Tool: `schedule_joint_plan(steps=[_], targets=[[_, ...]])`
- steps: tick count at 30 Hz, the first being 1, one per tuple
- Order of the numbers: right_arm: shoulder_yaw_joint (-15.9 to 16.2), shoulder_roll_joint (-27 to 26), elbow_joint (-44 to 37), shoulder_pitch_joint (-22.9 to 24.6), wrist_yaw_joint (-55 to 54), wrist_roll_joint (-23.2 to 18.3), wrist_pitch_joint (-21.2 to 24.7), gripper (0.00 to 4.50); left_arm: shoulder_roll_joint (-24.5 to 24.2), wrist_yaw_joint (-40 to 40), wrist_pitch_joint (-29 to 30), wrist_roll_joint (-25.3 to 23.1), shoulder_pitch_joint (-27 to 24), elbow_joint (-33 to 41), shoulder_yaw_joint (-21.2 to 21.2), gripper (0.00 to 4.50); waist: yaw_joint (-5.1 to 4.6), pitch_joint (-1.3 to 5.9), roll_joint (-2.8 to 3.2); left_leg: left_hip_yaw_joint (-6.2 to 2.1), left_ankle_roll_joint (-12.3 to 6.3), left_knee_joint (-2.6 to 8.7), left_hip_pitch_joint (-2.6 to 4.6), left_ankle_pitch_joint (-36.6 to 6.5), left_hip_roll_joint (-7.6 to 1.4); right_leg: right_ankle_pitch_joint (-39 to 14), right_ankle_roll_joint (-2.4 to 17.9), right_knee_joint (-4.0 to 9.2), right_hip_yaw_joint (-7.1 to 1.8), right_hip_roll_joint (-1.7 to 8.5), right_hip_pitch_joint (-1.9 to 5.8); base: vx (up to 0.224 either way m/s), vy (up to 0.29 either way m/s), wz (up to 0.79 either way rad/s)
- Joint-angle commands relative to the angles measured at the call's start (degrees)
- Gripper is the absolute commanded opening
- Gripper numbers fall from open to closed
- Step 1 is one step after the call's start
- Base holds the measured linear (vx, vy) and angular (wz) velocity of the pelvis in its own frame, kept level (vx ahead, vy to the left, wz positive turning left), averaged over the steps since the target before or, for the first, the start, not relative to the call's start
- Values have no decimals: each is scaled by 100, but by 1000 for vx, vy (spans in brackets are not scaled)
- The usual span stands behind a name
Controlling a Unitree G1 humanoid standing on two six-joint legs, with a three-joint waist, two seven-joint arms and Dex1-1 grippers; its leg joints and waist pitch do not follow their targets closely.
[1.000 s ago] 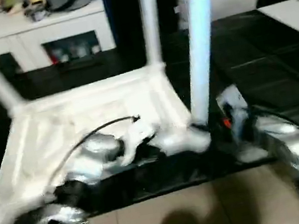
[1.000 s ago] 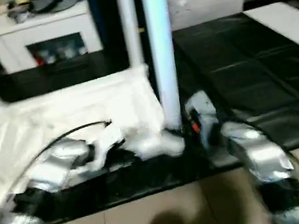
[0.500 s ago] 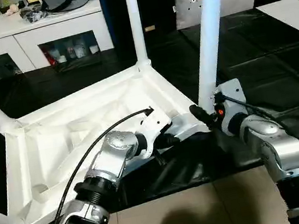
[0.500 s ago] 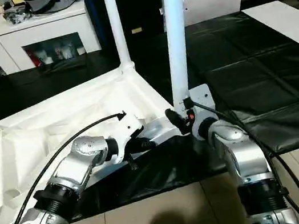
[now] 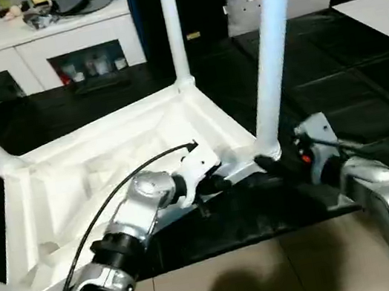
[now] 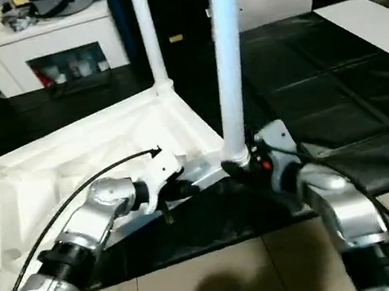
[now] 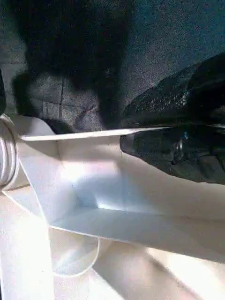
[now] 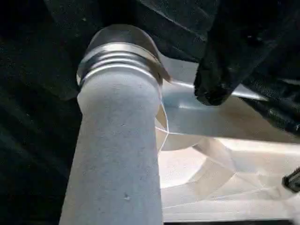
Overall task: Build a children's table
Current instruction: Rotate leg to tighten
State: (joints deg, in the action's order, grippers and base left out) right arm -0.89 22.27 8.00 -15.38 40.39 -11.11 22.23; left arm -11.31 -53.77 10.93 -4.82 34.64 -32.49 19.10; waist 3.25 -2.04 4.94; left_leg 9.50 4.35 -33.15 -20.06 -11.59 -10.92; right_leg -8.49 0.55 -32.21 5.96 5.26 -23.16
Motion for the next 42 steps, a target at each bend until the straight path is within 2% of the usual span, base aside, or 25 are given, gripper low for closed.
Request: schedule_joint_plan(steps=[1, 3, 4, 7, 10, 13, 14, 16, 19, 20, 24, 32, 35, 37, 39, 40, 41, 42], targets=[[-2, 114, -27, -17, 332, -129, -127, 439, -170, -266, -213, -48, -76, 151, 133, 0, 67, 340, -121, -25, -622, 343, -71, -928, -139, -2061, 826, 412, -228, 313, 343, 0, 0, 0], [68, 356, -179, 104, 959, -309, -269, 439, -289, -436, -301, -59, -133, 215, 220, 0, 93, 356, -140, -24, -692, 327, -83, -827, -151, -1757, 930, 368, -232, 316, 364, 0, 0, 0], [89, 404, -206, 128, 1076, -339, -294, 439, -313, -470, -339, -64, -141, 219, 238, 0, 116, 361, -117, -27, -745, 319, -84, -723, -165, -1546, 1010, 337, -235, 313, 360, 0, 0, 0], [167, 614, -249, 198, 1512, -444, -390, 439, -436, -740, -388, -20, -198, 322, 300, 0, 198, 377, -115, -23, -808, 298, -77, -544, -185, -1301, 1126, 290, -236, 321, 362, 0, 0, 0], [213, 744, -253, 191, 1850, -581, -391, 421, -565, -961, -411, -20, -231, 402, 376, 0, 232, 365, -109, -17, -794, 300, -71, -589, -192, -1340, 1155, 286, -236, 321, 357, 0, 0, 0], [256, 814, -254, 174, 2118, -694, -369, 385, -665, -1210, -337, 61, -266, 517, 413, 0, 245, 356, -113, -9, -725, 308, -60, -696, -190, -1584, 1097, 314, -238, 328, 351, 0, 0, 0], [265, 822, -237, 166, 2188, -709, -382, 375, -693, -1302, -288, 94, -275, 564, 421, 0, 253, 353, -136, -7, -709, 313, -61, -724, -190, -1651, 1078, 319, -238, 327, 353, 0, 0, 0], [301, 840, -201, 140, 2280, -714, -405, 365, -751, -1437, -204, 123, -282, 627, 446, 0, 267, 353, -121, -9, -687, 316, -55, -737, -197, -1715, 1061, 317, -241, 328, 344, 0, 0, 0], [351, 843, -103, 82, 2322, -691, -442, 341, -803, -1530, -164, 144, -287, 671, 471, 0, 291, 354, -122, -10, -655, 311, -53, -718, -191, -1721, 1043, 314, -247, 327, 337, 0, 0, 0], [355, 843, -97, 77, 2328, -692, -440, 321, -806, -1532, -165, 147, -287, 674, 470, 0, 291, 354, -122, -10, -655, 311, -53, -718, -191, -1721, 1043, 314, -247, 327, 337, 0, 0, 0], [378, 862, -47, 37, 2411, -718, -407, 296, -822, -1563, -130, 159, -293, 723, 464, 0, 329, 356, -128, -9, -617, 308, -47, -717, -189, -1743, 1026, 311, -249, 323, 332, 0, 0, 0], [448, 880, -19, 50, 2573, -759, -338, 220, -881, -1582, -35, 191, -326, 786, 461, 0, 335, 340, -140, -11, -570, 312, -54, -832, -180, -1991, 959, 325, -251, 325, 334, 0, 0, 0], [449, 828, 13, 62, 2452, -705, -394, 210, -876, -1588, 24, 221, -336, 823, 451, 0, 330, 334, -151, -12, -535, 316, -45, -899, -176, -2132, 918, 337, -253, 324, 325, 0, 0, 0], [392, 684, -1, 60, 2223, -733, -286, 202, -822, -1585, 136, 303, -347, 900, 406, 0, 324, 333, -133, -17, -504, 320, -43, -918, -178, -2166, 904, 340, -257, 327, 318, 0, 0, 0], [369, 448, -4, 46, 1769, -640, -140, 201, -710, -1472, 281, 326, -316, 918, 359, 0, 307, 320, -148, -20, -472, 332, -56, -938, -172, -2173, 906, 339, -253, 319, 326, 0, 0, 0], [382, 365, 5, 26, 1561, -565, -65, 197, -661, -1382, 328, 311, -288, 883, 338, 0, 275, 314, -112, -23, -422, 337, -46, -1022, -157, -2285, 866, 350, -247, 317, 314, 0, 0, 0], [384, 323, 12, 10, 1452, -535, -4, 197, -632, -1326, 349, 304, -271, 860, 323, 0, 253, 307, -130, -17, -409, 340, -41, -1074, -149, -2369, 831, 375, -243, 310, 311, 0, 0, 0], [377, 215, 33, -35, 1181, -456, 95, 196, -561, -1197, 403, 298, -230, 806, 281, 0, 238, 301, -82, -24, -370, 340, -25, -1159, -135, -2542, 778, 394, -237, 312, 305, 0, 0, 0]])
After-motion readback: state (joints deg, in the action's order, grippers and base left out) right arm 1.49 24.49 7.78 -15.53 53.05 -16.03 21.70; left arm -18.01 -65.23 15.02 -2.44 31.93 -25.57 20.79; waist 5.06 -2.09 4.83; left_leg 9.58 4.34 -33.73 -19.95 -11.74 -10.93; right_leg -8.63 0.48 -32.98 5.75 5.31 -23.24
